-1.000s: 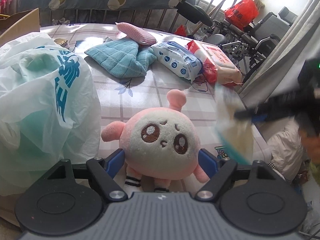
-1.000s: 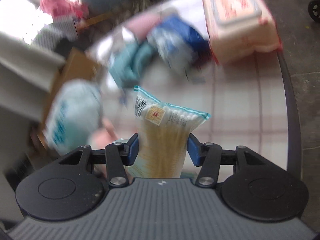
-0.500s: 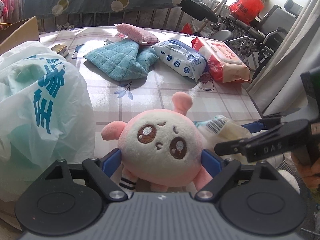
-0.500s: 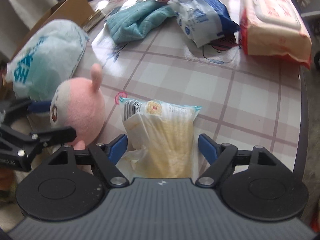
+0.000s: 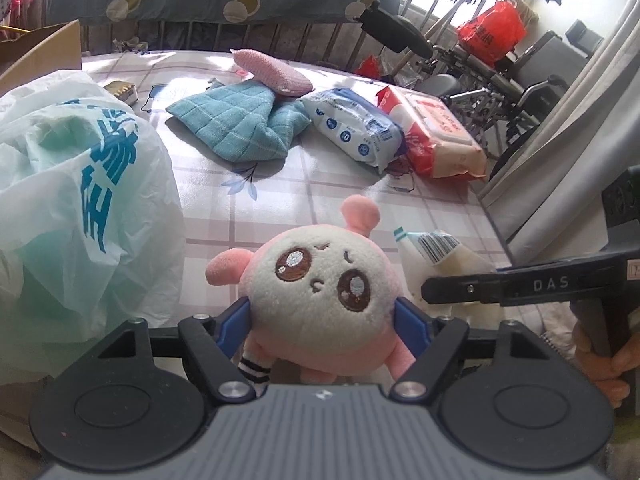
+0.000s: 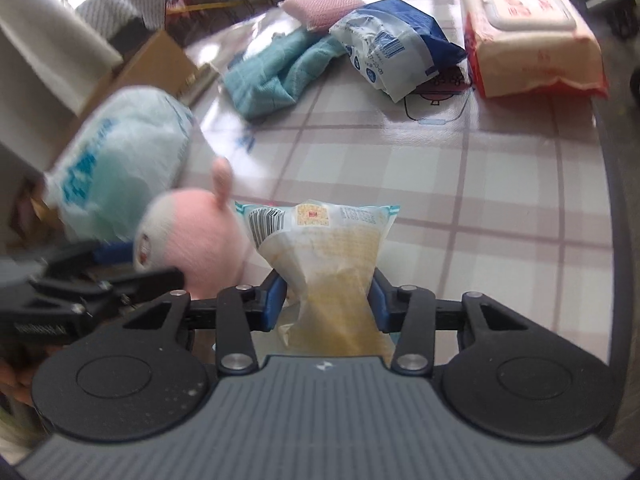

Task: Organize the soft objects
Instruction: 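Carry the plush toy and cotton-swab bag in both tools to the cardboard box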

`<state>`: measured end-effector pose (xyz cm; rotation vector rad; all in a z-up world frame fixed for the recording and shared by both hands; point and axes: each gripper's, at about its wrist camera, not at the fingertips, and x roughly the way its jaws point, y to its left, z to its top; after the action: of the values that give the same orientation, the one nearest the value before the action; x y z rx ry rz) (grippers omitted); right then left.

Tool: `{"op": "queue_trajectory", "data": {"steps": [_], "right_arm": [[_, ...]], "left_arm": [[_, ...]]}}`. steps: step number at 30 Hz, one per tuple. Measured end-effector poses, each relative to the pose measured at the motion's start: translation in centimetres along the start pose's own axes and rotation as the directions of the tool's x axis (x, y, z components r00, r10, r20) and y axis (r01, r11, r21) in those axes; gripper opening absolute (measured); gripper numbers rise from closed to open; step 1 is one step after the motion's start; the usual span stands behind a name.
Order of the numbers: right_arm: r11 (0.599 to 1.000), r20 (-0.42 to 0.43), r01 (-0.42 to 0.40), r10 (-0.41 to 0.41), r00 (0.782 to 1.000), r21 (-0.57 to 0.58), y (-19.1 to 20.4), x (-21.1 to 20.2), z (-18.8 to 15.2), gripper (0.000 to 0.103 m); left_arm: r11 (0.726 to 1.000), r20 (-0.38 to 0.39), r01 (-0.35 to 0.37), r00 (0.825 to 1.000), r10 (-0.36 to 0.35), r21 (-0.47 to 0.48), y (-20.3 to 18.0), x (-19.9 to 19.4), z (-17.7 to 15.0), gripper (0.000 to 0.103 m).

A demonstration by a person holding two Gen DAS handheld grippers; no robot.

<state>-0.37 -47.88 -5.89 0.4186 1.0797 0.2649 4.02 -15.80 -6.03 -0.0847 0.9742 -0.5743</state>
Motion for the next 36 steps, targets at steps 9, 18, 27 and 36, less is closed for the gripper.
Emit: {"op": "queue_trajectory", "data": {"steps": [9, 18, 27, 36], "right_arm": [[0.994, 0.076, -0.089, 0.085, 0.993, 0.058, 1.5, -3.0, -0.4, 0.041], [0.981, 0.158, -0.192, 0.194, 0.968, -0.026, 6.1, -7.5, 0.8, 0.041], [0.934, 0.166, -0.302, 0.334, 0.928, -0.192, 15.4, -9.0, 4.8, 0.041], [0.861, 0.054, -0.42, 0.452, 0.89, -0.287, 27.1, -4.0, 11.1, 0.041]], "left_arm": [[0.999, 0.048, 0.041, 0.998, -0.04, -0.015, -0.4, -2.7, 0.0, 0.077], [0.997, 0.2, 0.067, 0.978, -0.06, -0.024, -0.3, -9.5, 0.5, 0.077], [0.995, 0.39, 0.015, 0.92, 0.027, -0.103, 3.6, -18.1, 1.3, 0.077], [0.965, 0.447, -0.09, 0.873, 0.195, -0.246, 11.6, -23.9, 3.3, 0.077]]}}
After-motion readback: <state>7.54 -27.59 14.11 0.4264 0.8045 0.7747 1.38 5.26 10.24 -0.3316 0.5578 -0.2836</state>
